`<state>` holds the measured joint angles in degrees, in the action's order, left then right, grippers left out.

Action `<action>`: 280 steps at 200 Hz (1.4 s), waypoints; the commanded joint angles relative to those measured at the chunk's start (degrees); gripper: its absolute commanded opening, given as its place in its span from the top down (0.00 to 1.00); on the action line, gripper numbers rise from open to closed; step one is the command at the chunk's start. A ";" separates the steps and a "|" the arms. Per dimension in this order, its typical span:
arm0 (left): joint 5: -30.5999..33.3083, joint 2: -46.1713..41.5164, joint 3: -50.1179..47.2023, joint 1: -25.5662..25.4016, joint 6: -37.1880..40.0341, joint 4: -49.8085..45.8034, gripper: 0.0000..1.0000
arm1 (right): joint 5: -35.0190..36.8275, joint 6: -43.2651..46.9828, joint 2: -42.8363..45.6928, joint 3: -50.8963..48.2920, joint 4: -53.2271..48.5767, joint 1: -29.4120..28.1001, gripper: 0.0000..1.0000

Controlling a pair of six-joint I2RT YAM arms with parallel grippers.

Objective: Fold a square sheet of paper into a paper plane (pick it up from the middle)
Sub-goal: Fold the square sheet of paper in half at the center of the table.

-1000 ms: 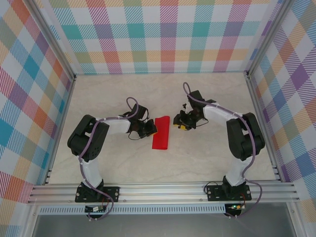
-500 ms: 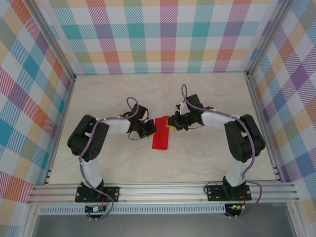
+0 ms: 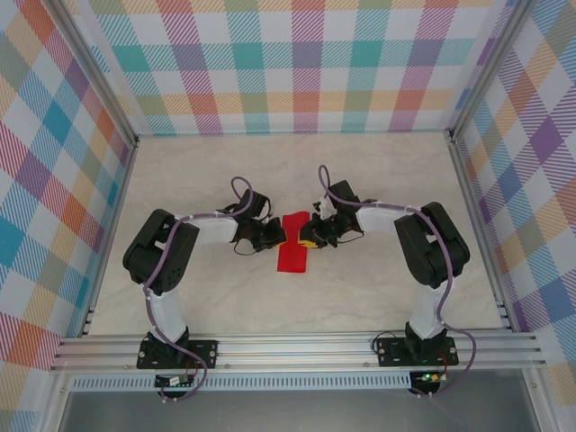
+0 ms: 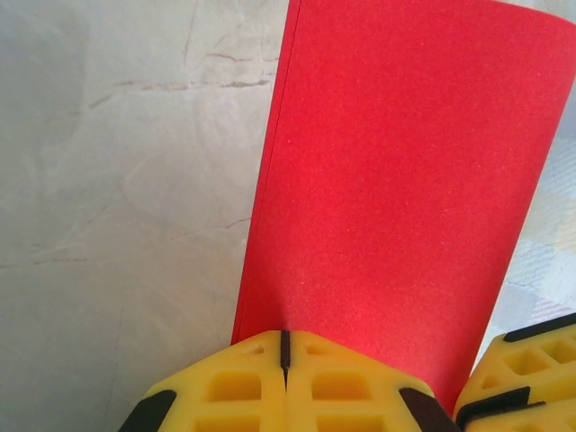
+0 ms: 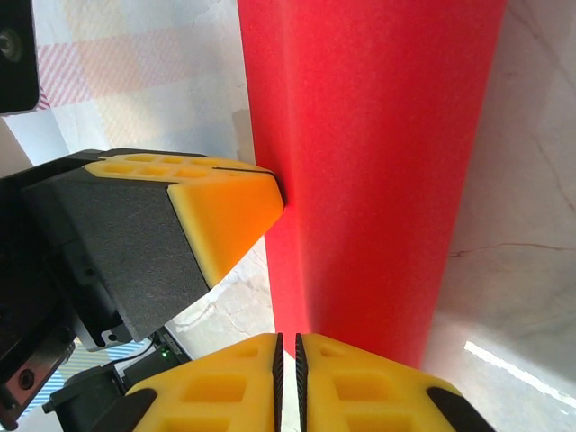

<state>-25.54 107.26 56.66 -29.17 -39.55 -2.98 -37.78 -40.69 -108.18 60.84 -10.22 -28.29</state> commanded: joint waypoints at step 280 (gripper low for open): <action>4.01 3.46 -2.39 -0.89 2.69 -6.96 1.00 | 2.54 4.39 -0.71 -5.41 3.37 -2.61 0.84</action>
<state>-25.52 107.31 56.69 -29.19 -37.87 -3.05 -36.03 -35.77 -105.91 55.55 -6.87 -30.48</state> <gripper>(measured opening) 0.046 0.162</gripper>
